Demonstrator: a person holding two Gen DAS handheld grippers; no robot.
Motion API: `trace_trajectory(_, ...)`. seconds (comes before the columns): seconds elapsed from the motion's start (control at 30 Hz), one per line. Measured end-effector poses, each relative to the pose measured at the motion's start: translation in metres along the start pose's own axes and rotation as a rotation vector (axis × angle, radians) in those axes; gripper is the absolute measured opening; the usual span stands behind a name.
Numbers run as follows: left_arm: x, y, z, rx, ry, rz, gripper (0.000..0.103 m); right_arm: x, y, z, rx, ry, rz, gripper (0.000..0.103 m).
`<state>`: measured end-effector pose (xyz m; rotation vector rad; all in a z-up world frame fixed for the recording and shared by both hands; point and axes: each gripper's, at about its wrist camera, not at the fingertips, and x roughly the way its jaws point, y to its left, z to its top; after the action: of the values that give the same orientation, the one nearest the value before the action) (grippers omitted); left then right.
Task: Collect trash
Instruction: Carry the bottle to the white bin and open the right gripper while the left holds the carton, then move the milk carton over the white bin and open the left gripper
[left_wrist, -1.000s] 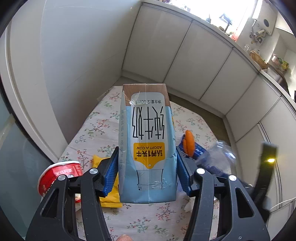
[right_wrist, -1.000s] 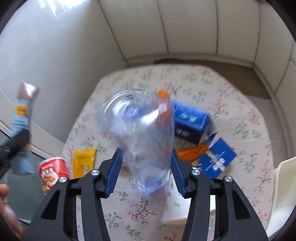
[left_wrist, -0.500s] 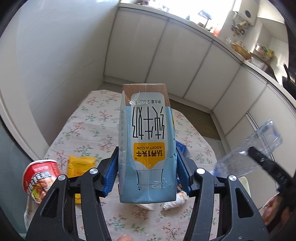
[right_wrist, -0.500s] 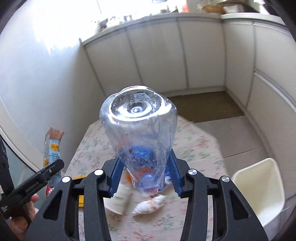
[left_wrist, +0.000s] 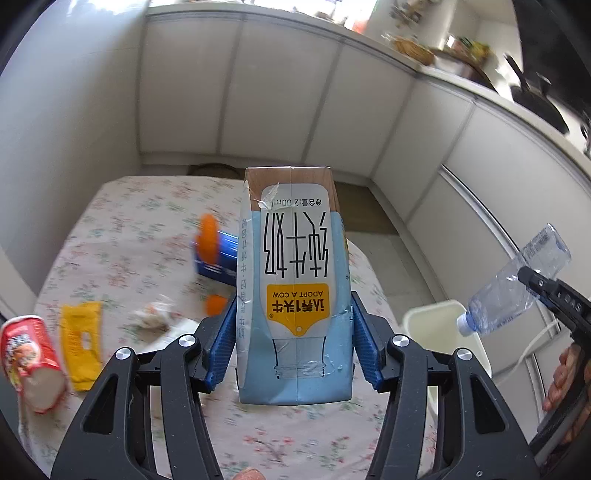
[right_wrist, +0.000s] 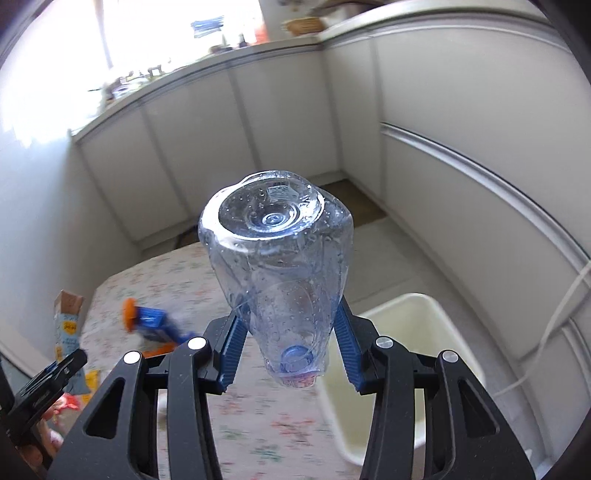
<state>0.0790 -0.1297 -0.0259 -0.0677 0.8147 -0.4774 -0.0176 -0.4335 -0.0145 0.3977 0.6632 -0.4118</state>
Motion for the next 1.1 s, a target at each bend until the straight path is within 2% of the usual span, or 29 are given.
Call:
trace_trajectory(0.13, 0.015, -0.027, -0.010, 0.044, 0.028, -0.030, 0.054, 0.016, -0.024, -0.008, 0.004, 0.010, -0.095, 0.045)
trace_trajectory(0.2, 0.021, -0.036, -0.014, 0.062, 0.038, -0.041, 0.054, 0.036, -0.044, -0.021, 0.014, 0.061, -0.136, 0.045)
trace_trajectory(0.37, 0.038, -0.060, -0.022, 0.096, 0.085, -0.081, 0.054, 0.076, -0.072, -0.047, 0.078, 0.176, -0.157, 0.045)
trace_trajectory(0.47, 0.044, -0.078, -0.022, 0.121, 0.087, -0.114, 0.054, 0.083, -0.081, -0.054, 0.102, 0.213, -0.164, 0.046)
trace_trajectory(0.53, 0.046, -0.090, -0.022, 0.143, 0.083, -0.135, 0.054, 0.078, -0.082, -0.052, 0.100, 0.197, -0.186, 0.051)
trace_trajectory(0.6, 0.049, -0.103, -0.024, 0.163, 0.083, -0.153, 0.054, 0.069, -0.090, -0.052, 0.108, 0.172, -0.194, 0.061)
trace_trajectory(0.77, 0.062, -0.137, -0.032, 0.211, 0.103, -0.197, 0.054, 0.047, -0.107, -0.045, 0.143, 0.120, -0.201, 0.063)
trace_trajectory(0.93, 0.079, -0.171, -0.034, 0.214, 0.145, -0.265, 0.054, 0.014, -0.131, -0.034, 0.200, 0.061, -0.216, 0.063)
trace_trajectory(1.1, 0.099, -0.210, -0.037, 0.254, 0.200, -0.325, 0.054, -0.019, -0.161, -0.026, 0.279, 0.012, -0.251, 0.068)
